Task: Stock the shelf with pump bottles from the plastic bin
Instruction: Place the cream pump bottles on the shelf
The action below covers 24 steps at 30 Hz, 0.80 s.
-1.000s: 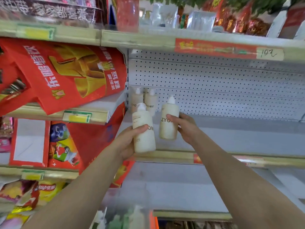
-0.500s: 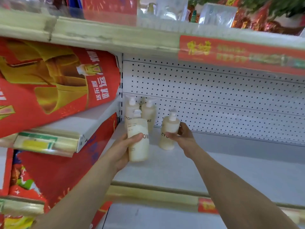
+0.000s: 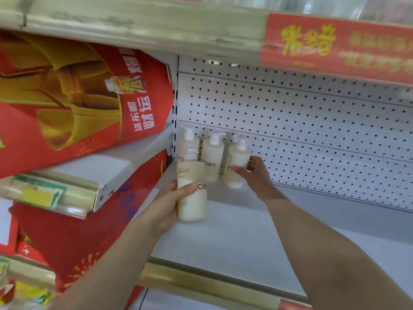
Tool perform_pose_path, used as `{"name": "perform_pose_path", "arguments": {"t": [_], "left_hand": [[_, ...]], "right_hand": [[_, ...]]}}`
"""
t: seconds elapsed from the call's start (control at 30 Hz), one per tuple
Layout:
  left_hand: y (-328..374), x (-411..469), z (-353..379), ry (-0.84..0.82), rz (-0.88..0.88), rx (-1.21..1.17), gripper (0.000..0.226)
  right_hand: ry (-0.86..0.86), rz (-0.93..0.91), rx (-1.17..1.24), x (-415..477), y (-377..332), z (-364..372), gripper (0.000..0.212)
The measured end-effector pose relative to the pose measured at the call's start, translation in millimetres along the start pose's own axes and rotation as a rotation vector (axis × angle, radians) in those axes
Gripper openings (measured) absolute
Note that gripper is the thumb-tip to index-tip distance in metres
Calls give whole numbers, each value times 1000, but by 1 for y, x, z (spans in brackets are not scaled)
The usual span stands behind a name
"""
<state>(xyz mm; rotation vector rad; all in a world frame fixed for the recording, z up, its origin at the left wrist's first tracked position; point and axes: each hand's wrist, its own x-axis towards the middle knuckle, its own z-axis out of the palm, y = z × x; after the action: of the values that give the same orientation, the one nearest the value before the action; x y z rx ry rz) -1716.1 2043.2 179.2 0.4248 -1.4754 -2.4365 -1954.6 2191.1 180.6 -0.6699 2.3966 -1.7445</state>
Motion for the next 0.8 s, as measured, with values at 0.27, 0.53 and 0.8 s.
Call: {"name": "perform_pose_path", "arguments": {"t": [0.27, 0.53, 0.8], "left_hand": [[-1, 2, 5, -43, 2, 10, 56], [1, 1, 9, -38, 6, -6, 57], [3, 1, 12, -44, -1, -21, 54]], "right_hand": [[12, 7, -40, 9, 4, 2, 60], [3, 7, -65, 14, 6, 2, 61], [-8, 34, -72, 15, 8, 3, 75]]}}
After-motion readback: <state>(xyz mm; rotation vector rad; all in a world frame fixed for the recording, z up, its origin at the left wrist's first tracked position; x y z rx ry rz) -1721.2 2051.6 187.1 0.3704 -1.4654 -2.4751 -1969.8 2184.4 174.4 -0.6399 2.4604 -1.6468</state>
